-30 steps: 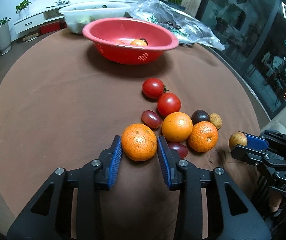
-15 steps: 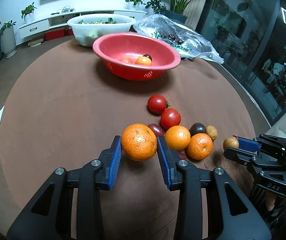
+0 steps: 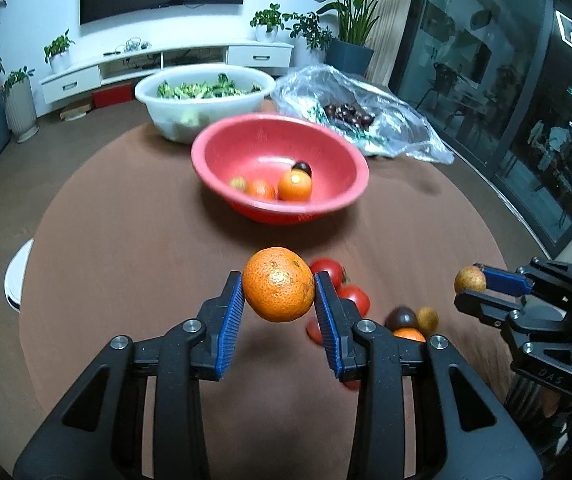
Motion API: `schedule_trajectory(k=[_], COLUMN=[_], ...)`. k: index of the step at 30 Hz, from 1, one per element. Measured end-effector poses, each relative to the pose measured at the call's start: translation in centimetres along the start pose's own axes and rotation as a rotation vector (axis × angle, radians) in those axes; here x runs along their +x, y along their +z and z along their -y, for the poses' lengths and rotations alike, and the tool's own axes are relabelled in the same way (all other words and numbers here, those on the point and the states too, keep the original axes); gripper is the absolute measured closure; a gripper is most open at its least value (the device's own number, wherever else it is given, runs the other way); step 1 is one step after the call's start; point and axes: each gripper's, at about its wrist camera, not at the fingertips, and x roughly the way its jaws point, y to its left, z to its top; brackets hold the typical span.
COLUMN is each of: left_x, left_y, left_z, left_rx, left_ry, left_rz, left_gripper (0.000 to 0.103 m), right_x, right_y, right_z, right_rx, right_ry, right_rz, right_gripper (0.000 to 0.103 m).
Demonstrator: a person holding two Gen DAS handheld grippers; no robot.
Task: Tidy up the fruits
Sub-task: 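Lift the pear and orange and carry both toward the red bowl, then lower the pear and orange over the red bowl and open both tools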
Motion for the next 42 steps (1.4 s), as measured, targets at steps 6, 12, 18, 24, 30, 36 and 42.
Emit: schedule_trajectory(k=[6,12,18,24,30,36,42], left_x=[0.8,3.7,8.6,11.9,13.8,14.2,14.2], left_y=[3.9,8.4,10.1,10.0,9.5,9.6,9.4], left_z=[-0.9,-1.6,-1.2,-1.4,-1.7,-1.5,-1.6], left_rx=[0.036,0.066,0.113,0.127,0.145,0.153,0.146], left_ry=[0.038,0.05,0.048,0.057,0.081,0.091,0.101], left_rz=[0.036,0.044,-0.018,-0.054,-0.064,-0.056,-0.055], left_gripper=[0.07,0.07,0.069,0.069,0.069,0.069,0.067], right_x=[0.3,2.7,7.9,12.4,13.8,13.9,14.1], right_y=[4.6,10.4,14.1,14.6,14.0,13.9,13.4], right_z=[0.8,3.1,3.0,2.3,1.2,1.4,1.2], right_rx=[-0.031,0.026,0.019,-0.012,-0.071,-0.07,-0.088], right_ry=[-0.008,0.046,0.06,0.025,-0.029,-0.061,-0.085], right_rz=[0.048,0.069,0.013,-0.048,-0.052,-0.055,-0.071], right_gripper=[0.072,0.072,0.072,0.072,0.072,0.072,0.072])
